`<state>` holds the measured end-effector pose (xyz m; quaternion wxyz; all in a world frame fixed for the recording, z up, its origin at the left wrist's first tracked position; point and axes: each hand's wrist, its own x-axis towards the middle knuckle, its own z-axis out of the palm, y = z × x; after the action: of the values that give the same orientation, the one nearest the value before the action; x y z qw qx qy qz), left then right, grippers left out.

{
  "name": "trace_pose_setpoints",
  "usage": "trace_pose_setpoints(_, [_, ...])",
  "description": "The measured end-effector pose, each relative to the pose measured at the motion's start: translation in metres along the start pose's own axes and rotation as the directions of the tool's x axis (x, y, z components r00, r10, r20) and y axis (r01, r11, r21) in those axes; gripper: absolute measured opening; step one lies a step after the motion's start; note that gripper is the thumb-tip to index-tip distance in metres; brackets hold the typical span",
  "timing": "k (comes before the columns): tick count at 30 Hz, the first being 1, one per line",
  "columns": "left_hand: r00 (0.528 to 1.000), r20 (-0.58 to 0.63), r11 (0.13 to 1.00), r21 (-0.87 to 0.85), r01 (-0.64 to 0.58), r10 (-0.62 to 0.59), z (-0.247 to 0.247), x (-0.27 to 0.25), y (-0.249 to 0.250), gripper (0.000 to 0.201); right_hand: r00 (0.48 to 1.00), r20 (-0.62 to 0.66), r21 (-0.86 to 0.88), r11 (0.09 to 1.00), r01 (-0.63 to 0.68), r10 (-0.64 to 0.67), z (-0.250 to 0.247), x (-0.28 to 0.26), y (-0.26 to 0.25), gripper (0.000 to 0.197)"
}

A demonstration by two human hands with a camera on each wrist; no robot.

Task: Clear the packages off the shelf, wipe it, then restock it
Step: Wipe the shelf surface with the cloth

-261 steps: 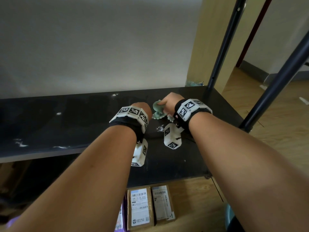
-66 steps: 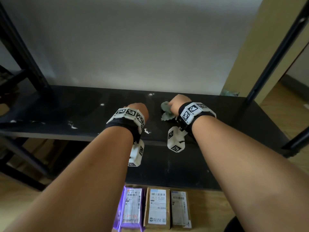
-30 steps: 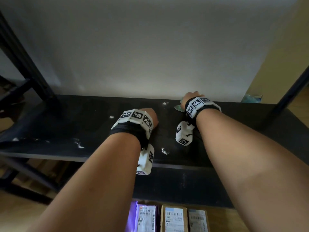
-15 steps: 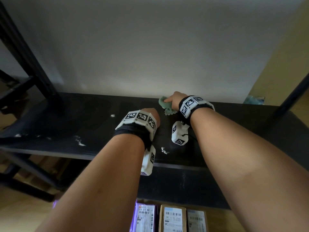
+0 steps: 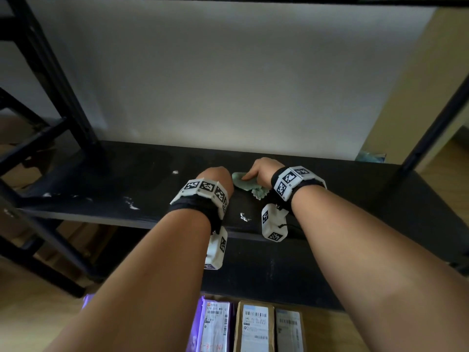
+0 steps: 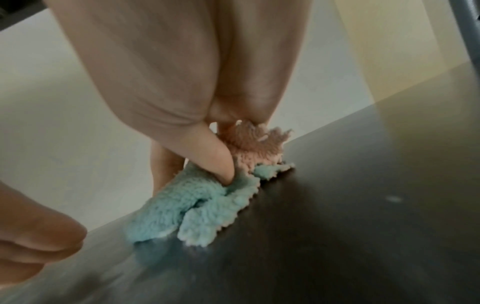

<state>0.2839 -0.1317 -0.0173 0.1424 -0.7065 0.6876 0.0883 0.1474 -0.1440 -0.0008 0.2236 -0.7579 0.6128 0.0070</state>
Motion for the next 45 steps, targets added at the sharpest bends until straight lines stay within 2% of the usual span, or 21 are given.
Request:
trace_pose_setpoints(4, [1.0,0.005,1.0,0.021,-0.01,0.01,0.017,0.0,-0.013,0.024,0.998,-0.023,-0.043,0.997,0.064,-0.065,0.005,-0.028,-0.003,0.03])
trace_pose_setpoints(7, [0.999,0.009,0.999,-0.008,0.034,-0.034,0.037,0.012,-0.018,0.017,0.997,-0.03,0.017,0.998,0.067,-0.066,0.002,-0.043,0.0,0.043])
trace_pose_setpoints(8, [0.998,0.012,0.997,-0.038,0.06,-0.06,0.04,0.015,-0.019,0.016,0.998,-0.055,0.066,0.997,0.033,-0.029,0.0,-0.046,0.002,0.047])
trace_pose_setpoints(10, [0.993,0.024,0.988,-0.097,0.12,-0.119,0.049,0.027,-0.024,0.022,0.988,-0.139,0.133,0.99,-0.043,0.062,-0.005,-0.045,0.009,0.039])
trace_pose_setpoints(12, [0.989,0.035,0.976,-0.158,0.15,-0.146,0.061,0.048,-0.029,0.037,0.972,-0.164,0.105,0.983,-0.152,0.168,-0.007,-0.041,0.013,0.033])
trace_pose_setpoints(14, [0.99,0.033,0.978,-0.156,0.139,-0.135,0.063,0.054,-0.03,0.038,0.949,-0.146,0.025,0.96,-0.279,0.28,-0.001,-0.032,0.014,0.046])
trace_pose_setpoints(16, [0.99,0.066,0.981,-0.139,0.133,-0.125,0.058,0.048,-0.026,0.03,0.926,-0.135,-0.003,0.934,-0.357,0.353,0.004,-0.027,0.009,0.059])
trace_pose_setpoints(21, [0.992,0.108,0.995,-0.066,0.075,-0.068,0.045,0.037,-0.02,0.033,0.937,-0.112,0.06,0.944,-0.325,0.33,0.012,-0.021,-0.004,0.064])
trace_pose_setpoints(23, [0.992,0.127,1.0,0.01,0.017,-0.018,0.043,0.036,-0.021,0.02,0.953,-0.079,0.07,0.955,-0.288,0.293,0.014,-0.025,-0.008,0.064])
trace_pose_setpoints(24, [0.992,0.122,0.998,0.054,-0.029,0.022,0.048,0.042,-0.023,0.022,0.958,-0.066,0.068,0.959,-0.276,0.281,0.016,-0.029,-0.011,0.064])
trace_pose_setpoints(25, [0.992,0.112,0.989,0.122,-0.079,0.066,0.054,0.05,-0.024,0.031,0.962,-0.055,0.065,0.962,-0.264,0.268,0.018,-0.031,-0.012,0.064])
trace_pose_setpoints(27, [0.989,0.11,0.976,0.18,-0.122,0.103,0.066,0.063,-0.024,0.038,0.969,-0.034,0.057,0.968,-0.243,0.245,0.022,-0.039,-0.016,0.066])
trace_pose_setpoints(32, [0.988,0.022,0.982,0.107,-0.155,0.154,0.068,0.049,-0.028,0.05,0.99,-0.057,0.052,0.991,-0.122,0.125,0.021,-0.071,-0.011,0.038])
trace_pose_setpoints(34, [0.993,-0.005,0.991,0.057,-0.121,0.121,0.076,0.053,-0.035,0.054,0.977,-0.115,0.04,0.983,-0.177,0.181,0.02,-0.08,-0.003,0.032])
trace_pose_setpoints(36, [0.996,0.017,0.996,0.038,-0.084,0.084,0.085,0.063,-0.04,0.048,0.937,-0.183,-0.007,0.953,-0.304,0.298,0.021,-0.09,0.001,0.035])
trace_pose_setpoints(38, [0.996,0.044,0.995,0.057,-0.077,0.075,0.087,0.056,-0.042,0.044,0.915,-0.19,-0.034,0.93,-0.367,0.355,0.023,-0.098,0.0,0.036])
trace_pose_setpoints(41, [0.997,0.037,0.996,0.057,-0.07,0.068,0.089,0.049,-0.047,0.049,0.931,-0.16,-0.04,0.94,-0.339,0.329,0.026,-0.101,-0.005,0.029])
trace_pose_setpoints(45, [0.997,0.064,0.998,0.025,-0.053,0.052,0.107,0.072,-0.056,0.053,0.937,-0.143,-0.024,0.945,-0.326,0.319,0.029,-0.104,-0.017,0.02])
